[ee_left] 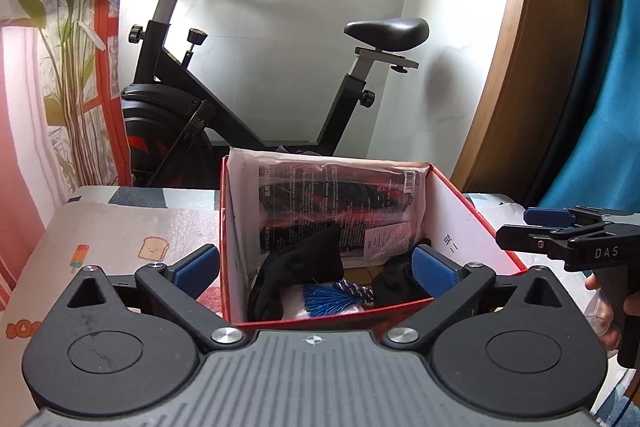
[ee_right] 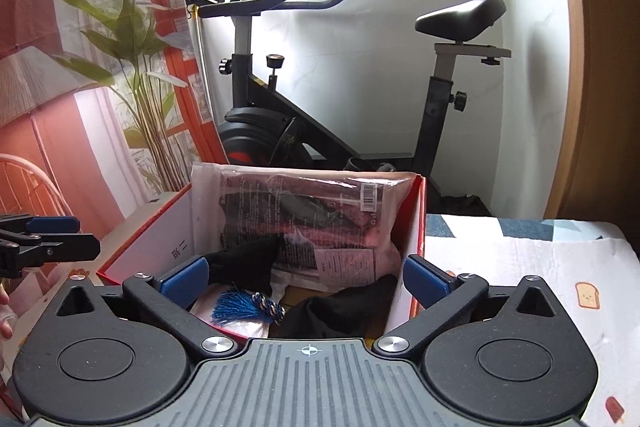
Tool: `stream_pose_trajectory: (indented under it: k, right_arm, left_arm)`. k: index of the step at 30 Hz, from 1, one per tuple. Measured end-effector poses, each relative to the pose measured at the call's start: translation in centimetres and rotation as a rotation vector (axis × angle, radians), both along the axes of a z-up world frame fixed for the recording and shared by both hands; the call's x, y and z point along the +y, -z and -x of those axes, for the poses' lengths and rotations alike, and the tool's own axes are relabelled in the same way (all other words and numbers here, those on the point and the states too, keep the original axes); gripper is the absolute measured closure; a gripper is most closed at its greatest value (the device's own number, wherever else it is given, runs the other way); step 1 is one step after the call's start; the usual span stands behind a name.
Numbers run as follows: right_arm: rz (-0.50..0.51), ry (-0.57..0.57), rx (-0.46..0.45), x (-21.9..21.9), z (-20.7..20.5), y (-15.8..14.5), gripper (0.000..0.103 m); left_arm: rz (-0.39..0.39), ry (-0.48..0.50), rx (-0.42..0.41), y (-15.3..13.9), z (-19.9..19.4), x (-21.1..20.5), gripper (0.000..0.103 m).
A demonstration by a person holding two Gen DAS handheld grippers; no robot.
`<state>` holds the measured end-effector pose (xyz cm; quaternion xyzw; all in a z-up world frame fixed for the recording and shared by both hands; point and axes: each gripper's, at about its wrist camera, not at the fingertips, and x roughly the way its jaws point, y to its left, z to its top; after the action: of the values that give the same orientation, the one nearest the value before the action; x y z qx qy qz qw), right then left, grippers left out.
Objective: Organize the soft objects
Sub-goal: 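Move both tools back to the green tasseled pouch beside the box, then close the right tool on the green pouch while the left tool grasps it too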
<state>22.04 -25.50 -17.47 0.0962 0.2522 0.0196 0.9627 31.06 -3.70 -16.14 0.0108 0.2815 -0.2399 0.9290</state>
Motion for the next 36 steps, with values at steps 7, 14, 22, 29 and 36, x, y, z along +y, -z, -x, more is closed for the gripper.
stream_pose_trajectory:
  k: [7, 14, 22, 29, 36]
  right_arm:
    - [-0.008, 0.047, -0.027, 0.6, 4.2, 1.2, 0.0]
    - [0.023, 0.053, -0.001, 1.3, 7.8, 3.8, 0.0]
    - [0.047, 0.052, 0.117, 1.2, 9.9, 7.7, 0.002]
    - [0.036, 0.106, 0.236, 0.2, 10.7, 10.1, 0.011]
    - [-0.037, 0.112, 0.286, -0.6, 10.2, 10.9, 0.021]
  left_arm:
    - [0.025, -0.053, 0.022, 1.8, 3.2, 2.2, 0.0]
    - [0.039, -0.115, 0.098, 4.5, 5.0, 3.7, 0.0]
    - [0.071, -0.088, 0.173, 7.0, 5.9, 2.2, 0.0]
    - [0.07, 0.025, 0.194, 8.7, 6.9, -0.9, 0.007]
    - [0.081, 0.016, 0.207, 9.2, 6.9, -0.6, 0.01]
